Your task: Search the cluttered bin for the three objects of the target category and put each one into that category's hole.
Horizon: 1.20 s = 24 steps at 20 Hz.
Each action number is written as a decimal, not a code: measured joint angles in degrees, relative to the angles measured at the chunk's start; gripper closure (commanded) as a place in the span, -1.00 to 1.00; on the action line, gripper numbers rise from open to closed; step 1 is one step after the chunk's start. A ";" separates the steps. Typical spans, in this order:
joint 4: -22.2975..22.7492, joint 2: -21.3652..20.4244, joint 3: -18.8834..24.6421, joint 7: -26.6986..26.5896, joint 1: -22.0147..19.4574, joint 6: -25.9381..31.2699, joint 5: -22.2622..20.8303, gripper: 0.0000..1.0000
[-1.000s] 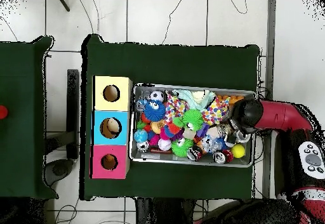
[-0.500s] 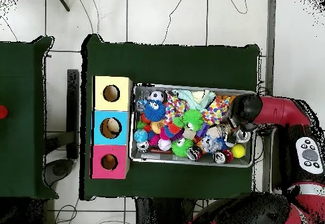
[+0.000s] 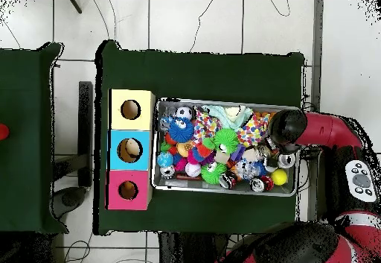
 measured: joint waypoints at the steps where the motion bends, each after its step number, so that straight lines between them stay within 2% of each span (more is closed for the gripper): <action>1: -0.03 0.15 0.00 0.00 0.00 0.00 0.14 1.00; 17: -0.41 0.25 0.03 0.00 -0.19 0.02 1.39 1.00; 24: 3.20 -3.09 0.06 0.00 -0.68 0.01 3.23 1.00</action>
